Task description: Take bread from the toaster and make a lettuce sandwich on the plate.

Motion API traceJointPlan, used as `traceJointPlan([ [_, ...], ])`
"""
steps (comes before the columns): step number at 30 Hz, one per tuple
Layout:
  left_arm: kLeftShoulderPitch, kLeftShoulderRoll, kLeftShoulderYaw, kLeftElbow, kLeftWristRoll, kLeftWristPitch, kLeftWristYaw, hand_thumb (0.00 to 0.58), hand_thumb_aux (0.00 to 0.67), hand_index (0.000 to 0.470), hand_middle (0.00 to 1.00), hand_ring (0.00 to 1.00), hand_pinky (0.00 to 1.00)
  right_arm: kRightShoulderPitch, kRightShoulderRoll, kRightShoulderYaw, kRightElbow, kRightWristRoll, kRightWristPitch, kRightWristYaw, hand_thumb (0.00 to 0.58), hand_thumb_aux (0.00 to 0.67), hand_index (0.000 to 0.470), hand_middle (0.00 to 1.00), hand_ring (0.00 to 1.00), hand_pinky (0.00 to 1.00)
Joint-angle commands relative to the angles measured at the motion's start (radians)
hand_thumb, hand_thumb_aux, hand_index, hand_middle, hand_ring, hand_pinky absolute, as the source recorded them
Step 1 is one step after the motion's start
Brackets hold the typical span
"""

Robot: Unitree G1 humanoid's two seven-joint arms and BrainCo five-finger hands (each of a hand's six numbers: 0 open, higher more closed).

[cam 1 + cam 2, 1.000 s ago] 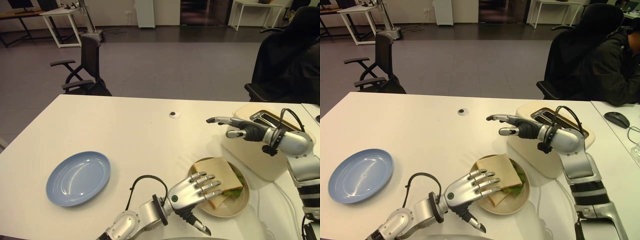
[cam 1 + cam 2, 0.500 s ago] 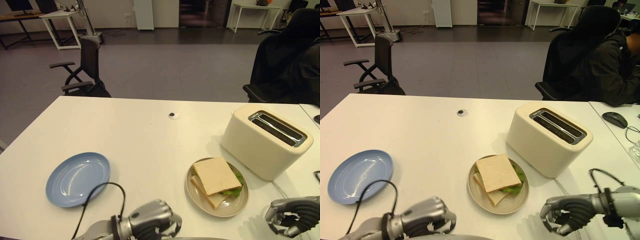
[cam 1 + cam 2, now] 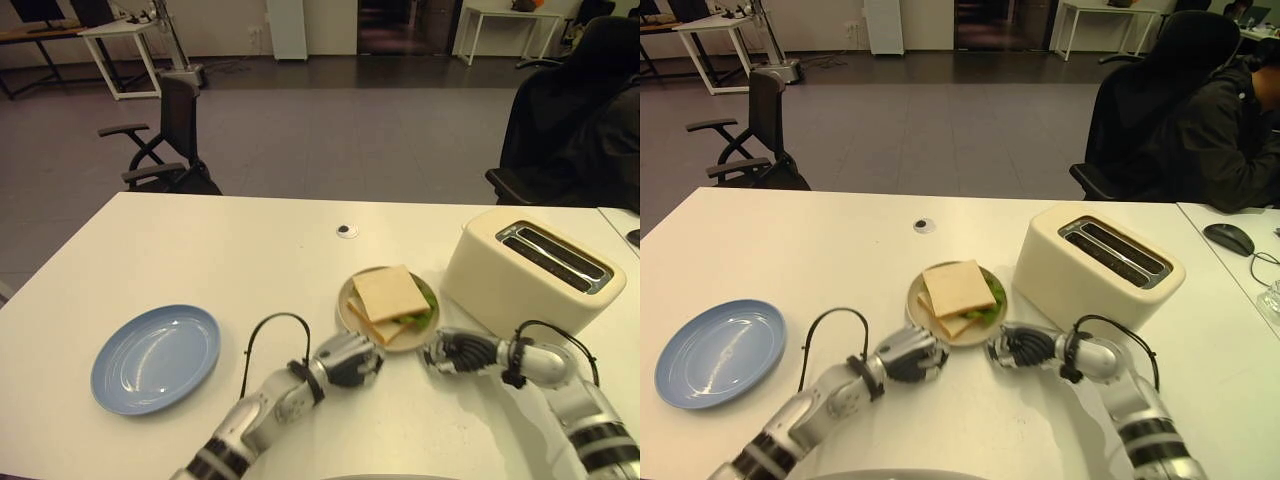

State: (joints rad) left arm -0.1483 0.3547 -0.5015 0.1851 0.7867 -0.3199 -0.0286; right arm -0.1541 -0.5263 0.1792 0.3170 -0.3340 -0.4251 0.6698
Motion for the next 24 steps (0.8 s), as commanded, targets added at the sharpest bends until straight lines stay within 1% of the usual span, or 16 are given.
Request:
traceJointPlan([
  [1,-0.129,0.013,0.011,0.184,0.071,0.031,0.11,0.58,0.67,0.47,1.0,1.0,1.0,-0.071,0.07,0.05,0.126,-0.072,0.025,-0.139,0.58,0.67,0.47,1.0,1.0,1.0],
  [4,-0.054,0.042,0.015,0.068,0.076,0.033,0.124,0.58,0.67,0.47,1.0,1.0,1.0,-0.068,0.076,0.048,0.103,-0.046,0.0,-0.187,0.58,0.67,0.47,1.0,1.0,1.0],
  [7,0.092,0.087,0.043,-0.177,0.108,0.078,0.113,0.58,0.67,0.47,1.0,1.0,1.0,-0.02,0.047,-0.001,0.017,0.031,-0.019,-0.194,0.58,0.67,0.47,1.0,1.0,1.0],
  [8,0.158,0.095,0.068,-0.286,0.074,0.075,0.1,0.578,0.636,0.446,1.0,1.0,1.0,0.021,0.031,-0.031,-0.036,0.088,-0.018,-0.177,0.578,0.631,0.442,1.0,1.0,1.0],
  [9,0.218,0.098,0.096,-0.381,0.02,0.065,0.09,0.487,0.402,0.282,1.0,1.0,1.0,0.062,0.017,-0.057,-0.086,0.146,-0.019,-0.157,0.526,0.465,0.326,1.0,1.0,1.0],
  [10,0.266,0.096,0.124,-0.458,-0.055,0.047,0.081,0.092,0.055,0.039,1.0,1.0,1.0,0.104,0.003,-0.076,-0.136,0.197,-0.023,-0.138,0.331,0.231,0.162,0.97,0.97,0.97],
  [11,0.304,0.082,0.157,-0.51,-0.162,0.026,0.079,0.0,0.0,0.0,0.46,0.46,0.46,0.144,-0.002,-0.082,-0.181,0.263,-0.039,-0.105,0.0,0.0,0.0,0.87,0.87,0.87],
  [12,0.322,0.066,0.189,-0.521,-0.254,0.008,0.078,0.0,0.0,0.0,0.0,0.0,0.0,0.174,0.004,-0.08,-0.216,0.32,-0.058,-0.083,0.0,0.0,0.0,0.7,0.7,0.7],
  [14,0.326,0.033,0.225,-0.499,-0.391,-0.021,0.067,0.0,0.0,0.0,0.0,0.0,0.0,0.208,0.035,-0.067,-0.265,0.427,-0.081,-0.044,0.0,0.0,0.0,0.44,0.44,0.44],
  [16,0.321,0.006,0.223,-0.495,-0.498,-0.054,0.031,0.0,0.0,0.0,0.0,0.0,0.0,0.21,0.066,-0.067,-0.29,0.527,-0.078,-0.01,0.0,0.0,0.0,0.29,0.29,0.29],
  [18,0.324,-0.01,0.212,-0.508,-0.593,-0.074,-0.015,0.0,0.0,0.0,0.0,0.0,0.0,0.204,0.089,-0.084,-0.301,0.614,-0.063,0.014,0.0,0.0,0.0,0.19,0.19,0.19],
  [20,0.338,-0.013,0.208,-0.507,-0.644,-0.096,-0.054,0.0,0.0,0.0,0.0,0.0,0.0,0.21,0.109,-0.099,-0.315,0.693,-0.044,0.035,0.0,0.0,0.0,0.17,0.17,0.17],
  [21,0.345,-0.015,0.211,-0.505,-0.664,-0.103,-0.07,0.0,0.0,0.0,0.0,0.0,0.0,0.215,0.116,-0.102,-0.322,0.714,-0.042,0.044,0.0,0.0,0.0,0.14,0.14,0.14],
  [22,0.353,-0.016,0.219,-0.506,-0.694,-0.109,-0.085,0.0,0.0,0.0,0.0,0.0,0.0,0.225,0.123,-0.102,-0.331,0.726,-0.045,0.053,0.0,0.0,0.0,0.07,0.07,0.07],
  [23,0.36,-0.016,0.227,-0.51,-0.719,-0.112,-0.1,0.0,0.0,0.0,0.0,0.0,0.0,0.238,0.126,-0.102,-0.341,0.728,-0.052,0.059,0.0,0.0,0.0,0.04,0.04,0.04],
  [24,0.363,-0.014,0.239,-0.513,-0.738,-0.113,-0.114,0.0,0.0,0.0,0.0,0.0,0.0,0.245,0.124,-0.102,-0.34,0.698,-0.078,0.057,0.0,0.0,0.0,0.0,0.0,0.0],
])
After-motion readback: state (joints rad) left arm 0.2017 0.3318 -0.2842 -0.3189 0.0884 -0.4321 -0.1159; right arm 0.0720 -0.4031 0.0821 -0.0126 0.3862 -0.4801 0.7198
